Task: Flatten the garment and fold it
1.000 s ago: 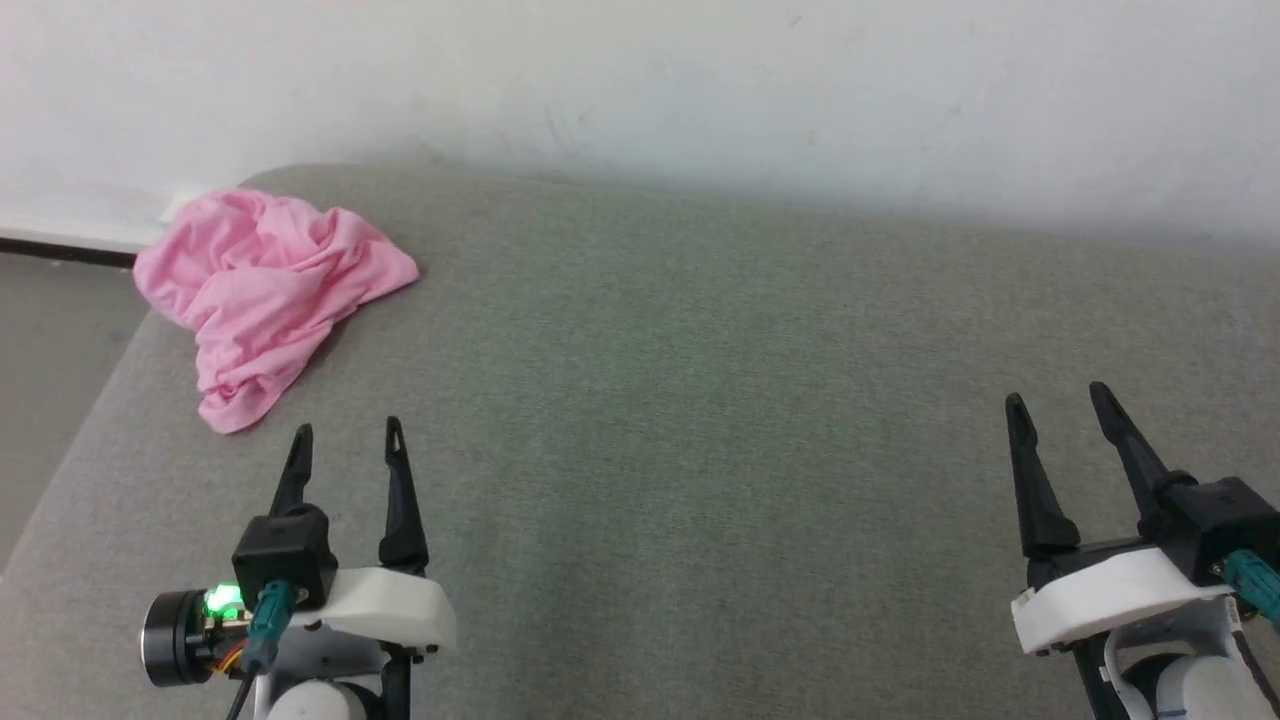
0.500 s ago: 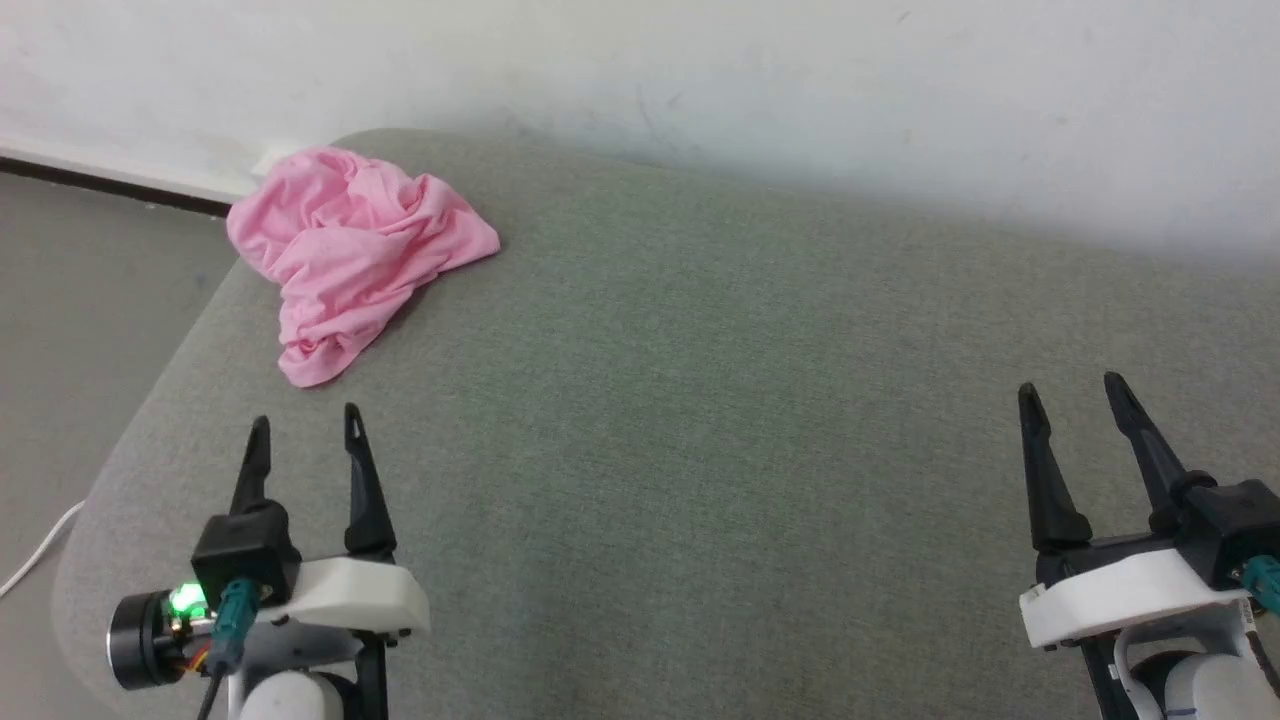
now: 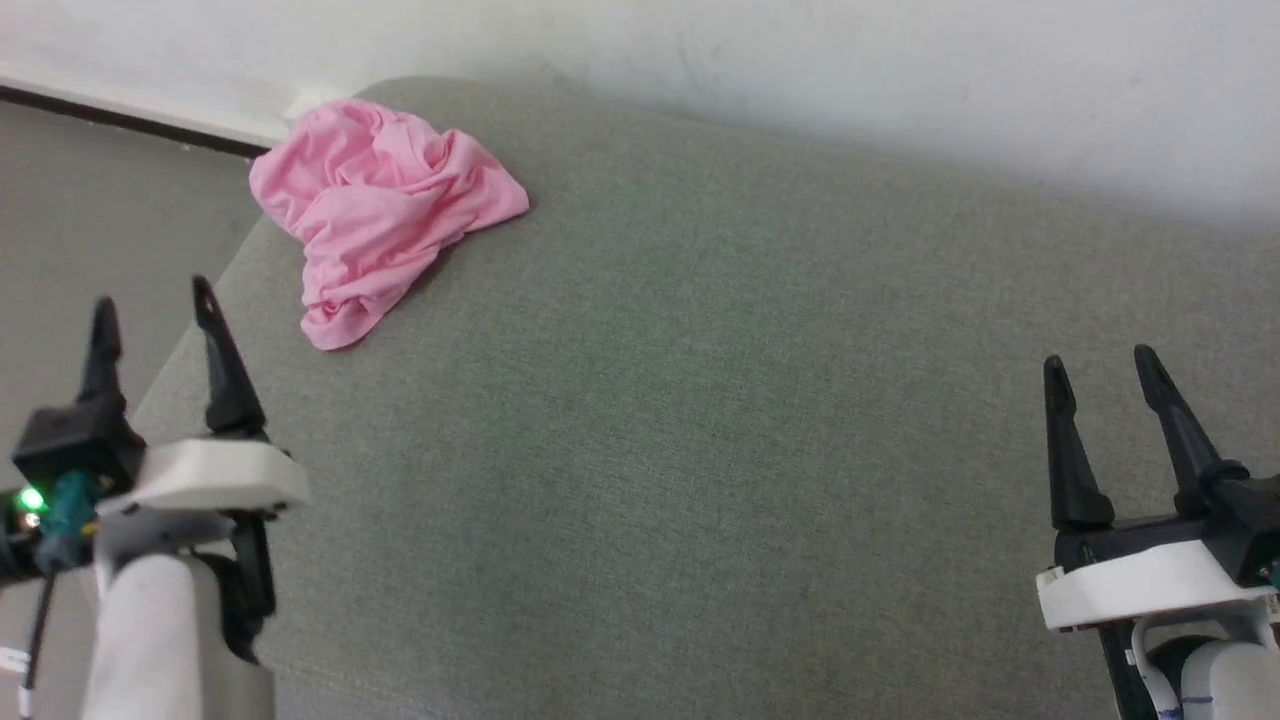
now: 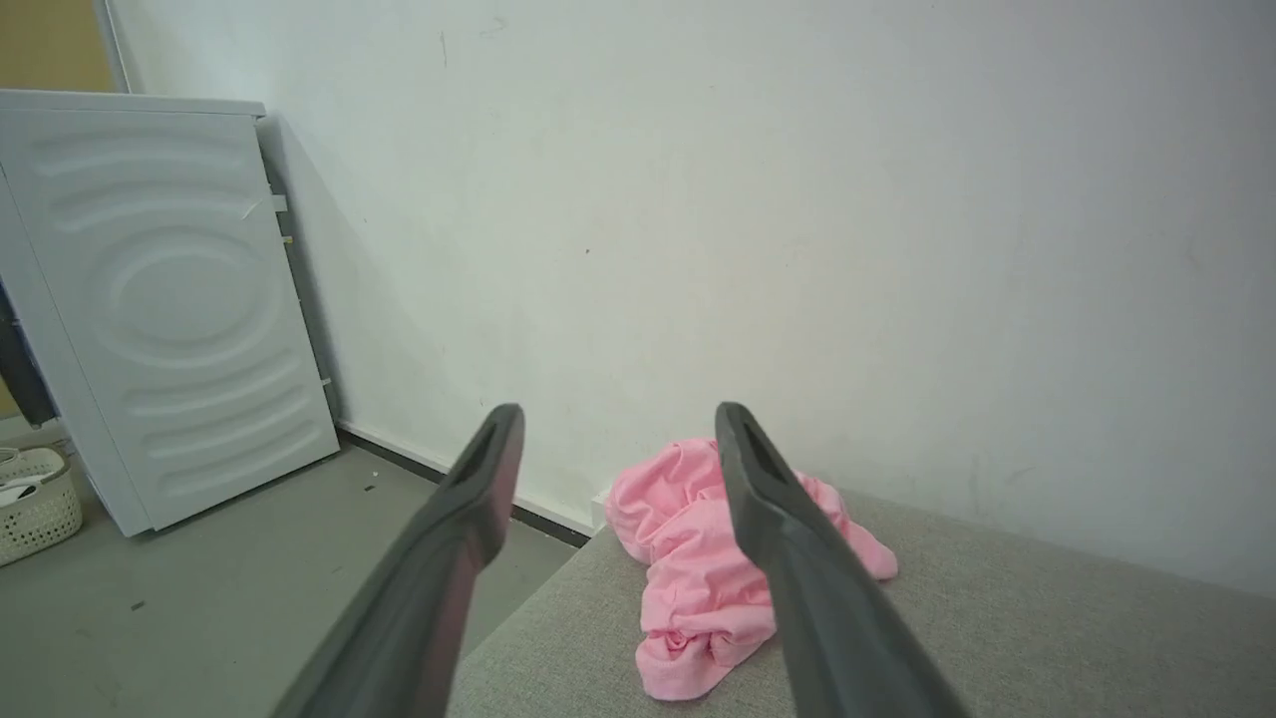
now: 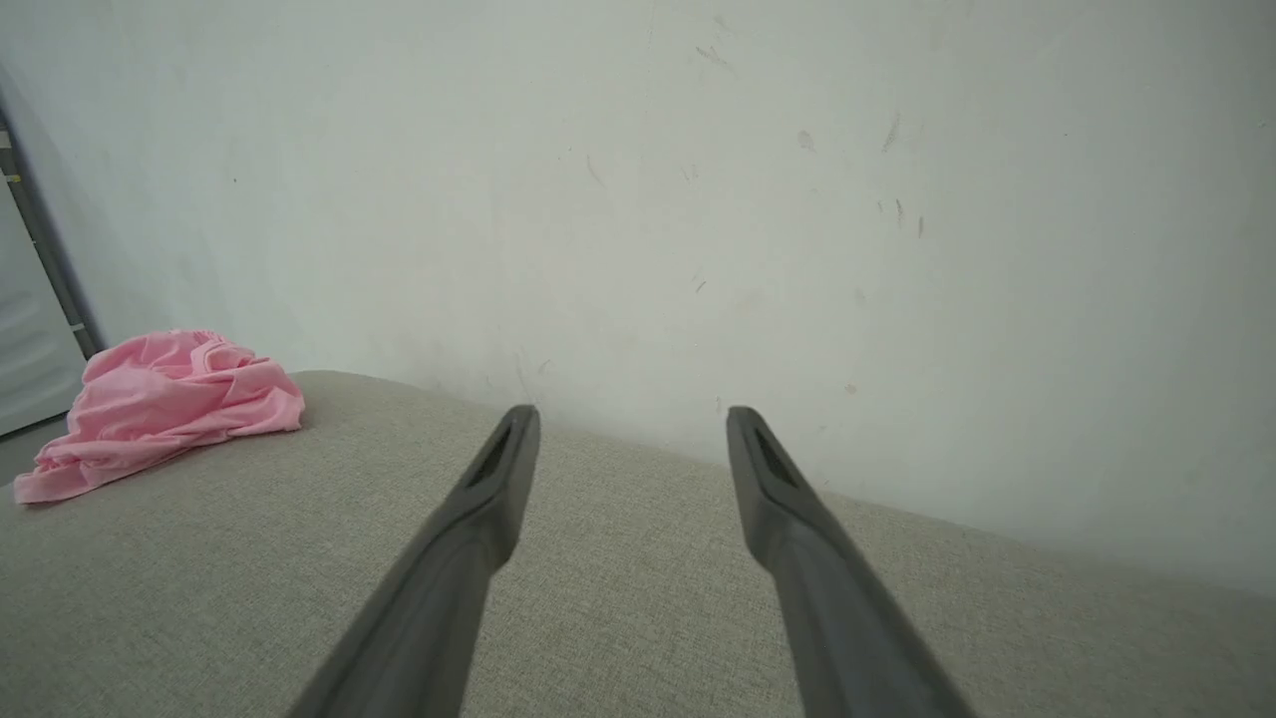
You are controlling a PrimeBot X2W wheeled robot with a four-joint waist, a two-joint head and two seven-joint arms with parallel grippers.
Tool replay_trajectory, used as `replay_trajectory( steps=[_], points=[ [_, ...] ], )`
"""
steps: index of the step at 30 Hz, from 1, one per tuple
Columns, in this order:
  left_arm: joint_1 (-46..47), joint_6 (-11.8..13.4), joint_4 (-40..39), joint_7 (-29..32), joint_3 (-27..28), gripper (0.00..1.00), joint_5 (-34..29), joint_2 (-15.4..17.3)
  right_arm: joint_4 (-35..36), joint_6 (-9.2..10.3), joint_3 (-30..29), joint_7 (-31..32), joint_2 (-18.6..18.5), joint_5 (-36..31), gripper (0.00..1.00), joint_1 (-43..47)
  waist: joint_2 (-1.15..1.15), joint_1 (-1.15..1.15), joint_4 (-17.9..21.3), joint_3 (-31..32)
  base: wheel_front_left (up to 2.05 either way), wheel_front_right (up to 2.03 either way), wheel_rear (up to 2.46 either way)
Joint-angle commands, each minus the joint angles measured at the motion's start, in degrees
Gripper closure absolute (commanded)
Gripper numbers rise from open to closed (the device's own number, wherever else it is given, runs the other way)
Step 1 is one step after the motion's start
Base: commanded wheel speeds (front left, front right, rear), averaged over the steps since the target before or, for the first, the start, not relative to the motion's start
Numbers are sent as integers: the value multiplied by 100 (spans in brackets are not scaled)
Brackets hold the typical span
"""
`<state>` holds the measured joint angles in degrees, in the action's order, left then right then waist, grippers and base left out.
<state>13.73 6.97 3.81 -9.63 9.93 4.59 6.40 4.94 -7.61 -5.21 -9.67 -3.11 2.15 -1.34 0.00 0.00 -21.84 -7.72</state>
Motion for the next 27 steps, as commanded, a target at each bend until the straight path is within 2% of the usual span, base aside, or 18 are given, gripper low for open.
replay_trajectory(
  steps=[1, 9, 13, 21, 24, 27],
  points=[
    [179, -53, 65, -52, 72, 0, 54, 78, 51, 8, -5, -48, 15, -42, 0, -104, 0, 0, -3, -158, 0, 0, 0],
    [1353, -425, 1300, -121, 350, 0, 247, 674, 286, 9, 14, -144, 16, -311, 0, -412, 0, 0, 153, -879, 0, 0, 0],
    [2100, -629, 1902, 165, 377, 0, 370, 1087, 455, 9, 53, -192, 17, -472, 0, -627, 0, 0, 268, -1310, 0, 0, 0],
    [3589, -1198, 2882, 1365, 236, 0, 817, 1753, 832, 10, 98, -287, 18, -750, 0, -1075, 0, 0, 499, -2107, 0, 0, 0],
    [4058, -1304, 3220, 1851, 36, 0, 977, 2042, 985, 10, 99, -323, 19, -782, 0, -1200, 0, 0, 590, -2356, 0, 0, 0],
    [4449, -1347, 3543, 2493, -134, 0, 1324, 2193, 1094, 11, 122, -359, 18, -795, 0, -1292, 0, 0, 680, -2569, 0, 0, 0]
  ],
)
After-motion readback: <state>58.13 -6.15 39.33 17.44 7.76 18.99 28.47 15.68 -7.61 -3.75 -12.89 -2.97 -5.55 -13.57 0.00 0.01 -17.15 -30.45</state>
